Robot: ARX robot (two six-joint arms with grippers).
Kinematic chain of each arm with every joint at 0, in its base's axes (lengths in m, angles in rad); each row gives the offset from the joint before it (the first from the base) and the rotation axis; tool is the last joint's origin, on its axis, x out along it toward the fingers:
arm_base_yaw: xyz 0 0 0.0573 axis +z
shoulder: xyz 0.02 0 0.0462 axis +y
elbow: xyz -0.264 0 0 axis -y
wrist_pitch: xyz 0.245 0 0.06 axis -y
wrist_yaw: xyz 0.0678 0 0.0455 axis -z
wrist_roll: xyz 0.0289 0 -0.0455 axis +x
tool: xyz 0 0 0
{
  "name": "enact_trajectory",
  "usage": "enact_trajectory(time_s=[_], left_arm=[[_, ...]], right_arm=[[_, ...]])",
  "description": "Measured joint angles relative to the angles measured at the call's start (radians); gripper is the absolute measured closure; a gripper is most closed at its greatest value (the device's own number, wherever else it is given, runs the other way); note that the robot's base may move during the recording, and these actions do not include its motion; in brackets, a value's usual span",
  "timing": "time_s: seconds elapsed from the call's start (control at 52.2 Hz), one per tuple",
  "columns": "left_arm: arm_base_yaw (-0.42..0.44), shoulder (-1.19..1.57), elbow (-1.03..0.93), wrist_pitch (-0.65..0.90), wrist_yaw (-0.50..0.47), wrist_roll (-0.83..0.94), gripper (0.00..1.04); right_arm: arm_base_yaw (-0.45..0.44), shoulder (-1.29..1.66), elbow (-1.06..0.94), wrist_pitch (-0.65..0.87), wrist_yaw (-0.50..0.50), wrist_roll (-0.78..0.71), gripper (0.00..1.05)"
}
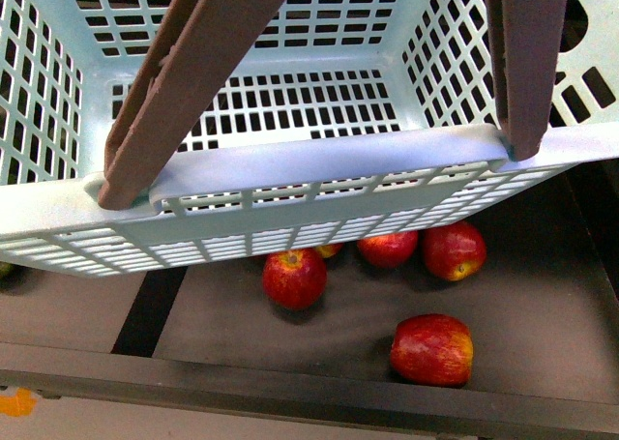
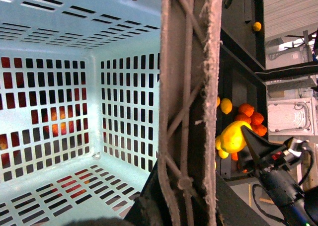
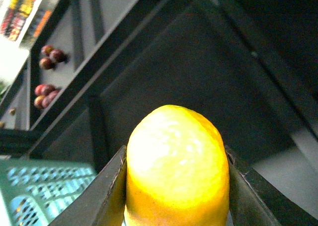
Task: Pick lemon and mango into basket
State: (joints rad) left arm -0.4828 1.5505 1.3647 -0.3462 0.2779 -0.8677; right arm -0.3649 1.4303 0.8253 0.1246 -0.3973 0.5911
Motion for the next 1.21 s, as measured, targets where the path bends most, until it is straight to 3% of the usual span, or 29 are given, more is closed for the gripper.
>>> enact_trajectory(time_s=[0.173,0.518,0.901,1.074,1.208], left_arm=[[0.0,0.0,0.0,0.0,-0.001,0.0,0.99],[0.0,0.0,0.0,0.0,0.003,-0.001,0.99],[0.0,0.0,0.0,0.0,0.0,0.0,0.99],[0.0,0.0,0.0,0.0,0.003,-0.001,0.99],[0.0,0.0,0.0,0.0,0.0,0.003,0.99]], right_arm=[[0.149,-0.134,-0.015,0.026,0.091,0.015,0.59],[0.532,-0.172,-0.019,0.072,0.261,-0.011,0.59],[0.722,-0.095,-0.017,0.09,0.355,-0.095,0.59],[0.75,-0.094,-0.026,0.102,0.376,-0.111,0.36],[0.732,-0.122,-0.046,0.109,0.401,-0.11,0.1]])
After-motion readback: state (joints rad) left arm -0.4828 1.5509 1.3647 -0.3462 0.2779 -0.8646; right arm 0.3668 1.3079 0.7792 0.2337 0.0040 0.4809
